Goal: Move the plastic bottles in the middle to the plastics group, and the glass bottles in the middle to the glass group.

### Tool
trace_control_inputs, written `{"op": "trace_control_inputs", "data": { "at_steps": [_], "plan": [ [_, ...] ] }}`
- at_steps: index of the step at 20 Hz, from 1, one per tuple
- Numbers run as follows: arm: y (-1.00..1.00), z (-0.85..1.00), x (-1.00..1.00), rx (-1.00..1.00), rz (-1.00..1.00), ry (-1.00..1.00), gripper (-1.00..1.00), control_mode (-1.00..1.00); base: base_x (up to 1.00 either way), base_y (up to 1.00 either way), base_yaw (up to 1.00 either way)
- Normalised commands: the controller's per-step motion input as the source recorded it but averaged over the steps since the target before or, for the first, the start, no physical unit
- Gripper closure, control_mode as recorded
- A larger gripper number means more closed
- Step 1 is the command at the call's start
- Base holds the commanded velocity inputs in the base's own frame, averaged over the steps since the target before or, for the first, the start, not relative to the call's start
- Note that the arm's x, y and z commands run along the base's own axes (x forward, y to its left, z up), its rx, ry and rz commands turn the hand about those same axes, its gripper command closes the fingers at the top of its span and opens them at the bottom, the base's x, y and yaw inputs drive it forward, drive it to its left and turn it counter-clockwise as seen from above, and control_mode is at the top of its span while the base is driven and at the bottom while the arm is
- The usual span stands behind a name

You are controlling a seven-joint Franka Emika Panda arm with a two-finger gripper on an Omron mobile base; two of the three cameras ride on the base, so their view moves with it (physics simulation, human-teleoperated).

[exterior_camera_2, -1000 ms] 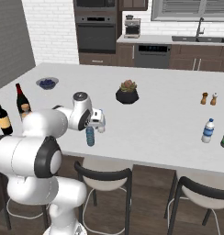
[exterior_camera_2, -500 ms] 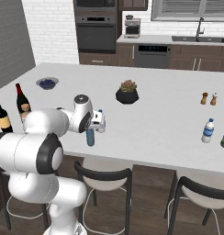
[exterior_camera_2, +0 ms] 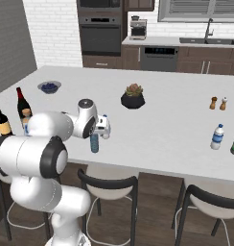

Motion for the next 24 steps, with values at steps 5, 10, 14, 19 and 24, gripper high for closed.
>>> {"op": "trace_control_inputs", "data": {
  "at_steps": [5,10,14,19,24],
  "plan": [
    [0.00,0.00,0.04,0.00,0.00,0.00,-1.00,-1.00,0.00,0.00,0.00],
    [0.00,0.00,0.00,0.00,0.00,-0.03,-1.00,-1.00,0.00,0.00,0.00],
    [0.00,-0.08,0.01,0.00,0.00,-0.10,-1.00,-1.00,0.00,0.00,0.00],
    [0.00,-0.15,0.06,0.00,0.00,-0.04,-1.00,-1.00,0.00,0.00,0.00],
    [0.00,-0.02,0.01,0.00,0.00,0.00,1.00,-1.00,0.00,0.00,0.00]
  ]
}}
